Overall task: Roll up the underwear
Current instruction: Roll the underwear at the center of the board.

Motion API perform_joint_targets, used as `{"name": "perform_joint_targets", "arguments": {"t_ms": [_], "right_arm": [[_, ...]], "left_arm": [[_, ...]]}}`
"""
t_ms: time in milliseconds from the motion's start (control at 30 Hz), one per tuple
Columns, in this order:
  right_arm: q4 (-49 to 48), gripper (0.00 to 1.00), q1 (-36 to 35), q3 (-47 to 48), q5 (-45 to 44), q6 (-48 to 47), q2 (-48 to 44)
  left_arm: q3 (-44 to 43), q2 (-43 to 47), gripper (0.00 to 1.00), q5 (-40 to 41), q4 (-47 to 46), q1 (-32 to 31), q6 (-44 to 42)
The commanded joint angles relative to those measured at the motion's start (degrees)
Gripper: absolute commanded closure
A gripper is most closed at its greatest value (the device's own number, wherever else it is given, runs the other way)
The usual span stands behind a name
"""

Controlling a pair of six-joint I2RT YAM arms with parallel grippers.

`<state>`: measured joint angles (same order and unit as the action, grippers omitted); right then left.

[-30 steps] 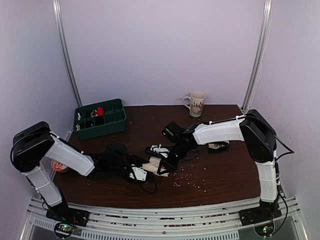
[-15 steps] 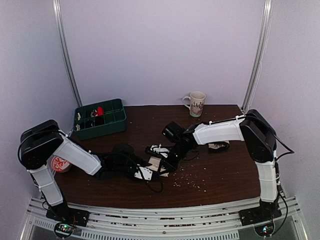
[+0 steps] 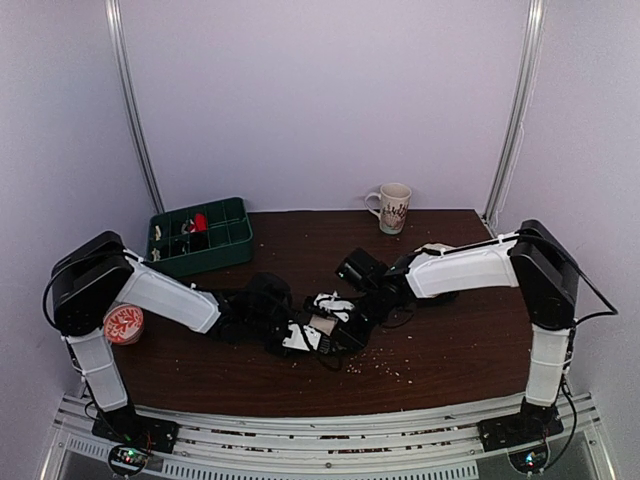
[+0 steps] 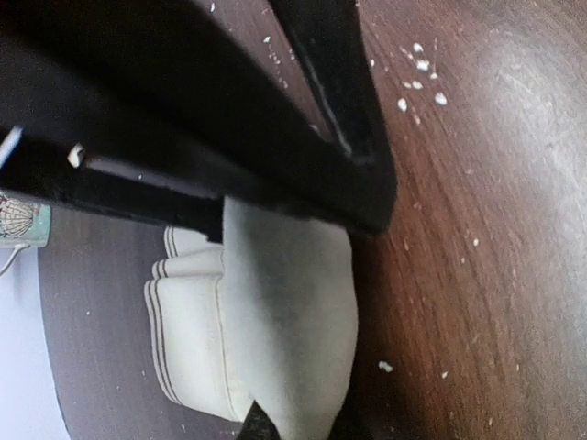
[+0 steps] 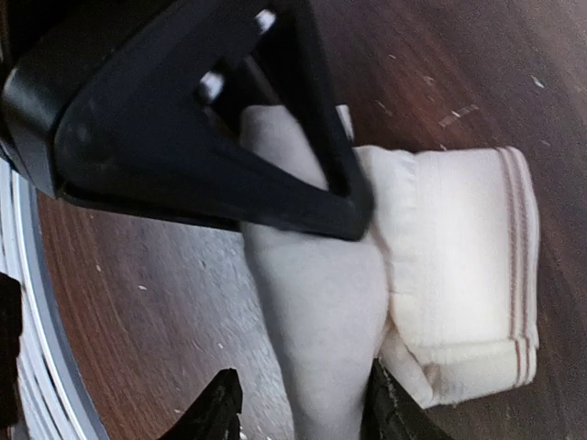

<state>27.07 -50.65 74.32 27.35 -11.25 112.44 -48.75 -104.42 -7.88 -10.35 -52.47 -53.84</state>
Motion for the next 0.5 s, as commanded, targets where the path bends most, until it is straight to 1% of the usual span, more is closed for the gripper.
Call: {"name": "perform_joint_targets", "arguments": {"t_ms": [0, 167, 333, 467], "right_arm": [[-1.29, 0.48, 0.24, -8.09, -15.08, 5.82, -8.31], [-7.34, 0.41, 0.28, -16.1, -26.28, 9.92, -18.05], [-12.6, 0.39, 0.25, -22.77, -33.55, 10.94, -23.97], [-16.95, 0.39, -1.08, -27.11, -39.59, 8.65, -27.7]], "left_arm": [[-5.73, -3.5, 1.0, -4.58, 14.57, 0.21, 5.26], [-14.39, -8.33, 1.0, -9.98, 25.58, 2.18, 9.49], [-22.3, -13.24, 1.0, -15.36, 35.13, 4.37, 12.86], [-26.77, -14.65, 1.0, -18.59, 41.28, 5.45, 13.49]]}}
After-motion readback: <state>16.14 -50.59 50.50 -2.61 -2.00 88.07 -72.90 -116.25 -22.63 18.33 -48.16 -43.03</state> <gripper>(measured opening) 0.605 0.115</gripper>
